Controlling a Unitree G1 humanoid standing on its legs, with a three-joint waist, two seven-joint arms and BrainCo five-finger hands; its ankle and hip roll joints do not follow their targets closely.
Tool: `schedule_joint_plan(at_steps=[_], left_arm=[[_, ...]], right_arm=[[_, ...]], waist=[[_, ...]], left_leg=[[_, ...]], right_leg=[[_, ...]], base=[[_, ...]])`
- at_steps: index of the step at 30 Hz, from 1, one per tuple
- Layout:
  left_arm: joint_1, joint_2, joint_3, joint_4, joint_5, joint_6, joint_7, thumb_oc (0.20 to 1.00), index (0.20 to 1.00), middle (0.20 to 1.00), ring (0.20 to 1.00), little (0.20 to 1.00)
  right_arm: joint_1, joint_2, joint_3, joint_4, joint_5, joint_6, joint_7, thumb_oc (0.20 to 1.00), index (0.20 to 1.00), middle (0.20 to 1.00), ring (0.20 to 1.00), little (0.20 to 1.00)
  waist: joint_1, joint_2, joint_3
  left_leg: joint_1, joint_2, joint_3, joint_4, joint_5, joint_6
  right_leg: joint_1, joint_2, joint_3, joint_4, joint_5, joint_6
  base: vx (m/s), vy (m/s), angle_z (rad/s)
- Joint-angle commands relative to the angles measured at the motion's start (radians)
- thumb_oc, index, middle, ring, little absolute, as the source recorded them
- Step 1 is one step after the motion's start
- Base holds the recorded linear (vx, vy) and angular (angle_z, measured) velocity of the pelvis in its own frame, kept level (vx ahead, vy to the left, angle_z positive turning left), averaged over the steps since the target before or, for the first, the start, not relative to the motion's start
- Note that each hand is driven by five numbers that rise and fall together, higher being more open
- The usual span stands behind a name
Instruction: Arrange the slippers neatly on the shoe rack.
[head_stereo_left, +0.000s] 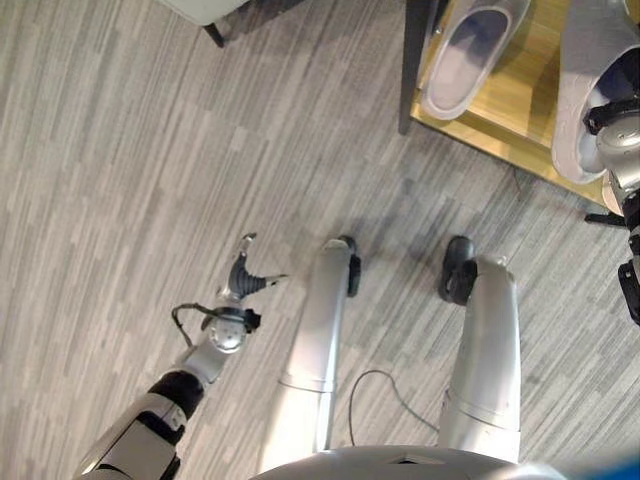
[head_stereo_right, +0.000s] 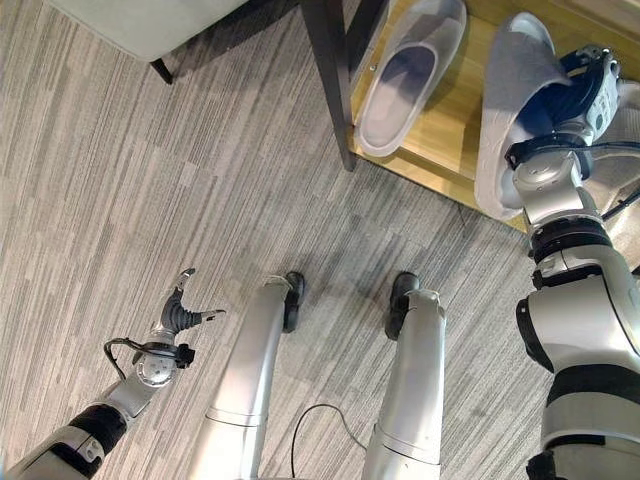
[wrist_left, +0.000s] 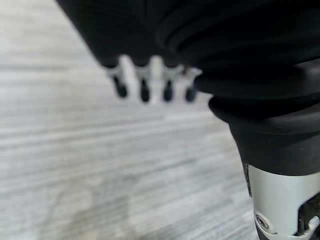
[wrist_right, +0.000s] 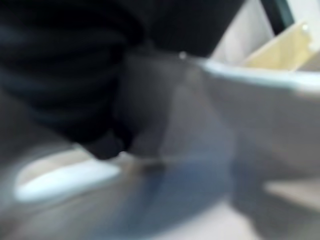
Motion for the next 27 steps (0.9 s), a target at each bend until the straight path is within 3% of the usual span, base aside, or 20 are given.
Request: schedule_joint_plan(at_steps=[1, 3, 4, 5, 16, 26, 27], left_arm=[[0.006, 0.02, 0.048, -0.005, -0.019, -0.029, 0.034, 1.0, 1.0, 1.0, 1.0, 1.0], [0.01, 0.028, 0.036, -0.014, -0.024, -0.032, 0.029, 1.0, 1.0, 1.0, 1.0, 1.0], [0.01, 0.029, 0.035, -0.015, -0.023, -0.031, 0.029, 1.0, 1.0, 1.0, 1.0, 1.0], [0.005, 0.028, 0.033, -0.009, -0.021, -0.03, 0.033, 1.0, 1.0, 1.0, 1.0, 1.0], [-0.019, 0.026, 0.01, 0.041, -0.032, -0.028, 0.0, 1.0, 1.0, 1.0, 1.0, 1.0], [-0.026, 0.004, 0.034, 0.054, -0.047, -0.021, -0.009, 1.0, 1.0, 1.0, 1.0, 1.0], [-0.033, -0.019, 0.061, 0.051, -0.077, -0.024, -0.037, 1.0, 1.0, 1.0, 1.0, 1.0]], right_arm=[[-0.092, -0.062, 0.041, -0.006, 0.033, -0.047, -0.014, 0.2, 0.2, 0.2, 0.2, 0.2], [-0.133, -0.072, 0.067, 0.02, 0.046, -0.04, -0.001, 0.2, 0.2, 0.2, 0.2, 0.2], [-0.146, -0.072, 0.077, 0.029, 0.053, -0.042, 0.002, 0.429, 0.429, 0.429, 0.429, 0.429], [-0.157, -0.07, 0.076, 0.044, 0.082, -0.049, 0.004, 1.0, 1.0, 1.0, 1.0, 1.0], [-0.156, -0.049, 0.081, 0.128, 0.115, -0.047, 0.044, 1.0, 1.0, 1.0, 1.0, 1.0], [0.042, 0.045, -0.129, 0.023, 0.198, -0.095, -0.01, 1.0, 1.0, 1.0, 1.0, 1.0], [0.134, 0.104, -0.208, -0.077, 0.208, -0.131, -0.023, 1.0, 1.0, 1.0, 1.0, 1.0]], waist=[[0.006, -0.002, 0.051], [0.009, -0.004, 0.059], [0.01, -0.004, 0.062], [0.011, -0.003, 0.063], [0.018, 0.005, 0.058], [0.004, 0.009, 0.042], [-0.009, 0.008, 0.031]], left_leg=[[0.017, 0.026, -0.059, -0.108, 0.058, -0.015], [0.017, 0.022, -0.06, -0.124, 0.069, -0.018], [0.017, 0.021, -0.06, -0.126, 0.071, -0.019], [0.017, 0.018, -0.062, -0.137, 0.076, -0.02], [0.017, 0.001, -0.06, -0.254, 0.14, -0.029], [0.017, 0.003, -0.055, -0.334, 0.176, -0.019], [0.017, 0.0, -0.059, -0.368, 0.19, -0.014]], right_leg=[[0.115, -0.04, 0.037, -0.042, -0.03, 0.01], [0.113, -0.044, 0.038, -0.053, -0.023, 0.013], [0.115, -0.046, 0.038, -0.057, -0.021, 0.013], [0.116, -0.049, 0.037, -0.064, -0.017, 0.014], [0.126, -0.059, 0.026, -0.153, 0.016, 0.025], [0.149, -0.049, -0.002, -0.25, 0.062, 0.044], [0.158, -0.043, -0.01, -0.288, 0.072, 0.051]], base=[[0.0, -0.002, 0.1], [0.01, 0.006, 0.12], [0.0, 0.016, 0.05], [0.0, 0.0, 0.0], [-0.02, 0.01, 0.08], [-0.05, 0.043, -0.04], [-0.06, 0.037, -0.01]])
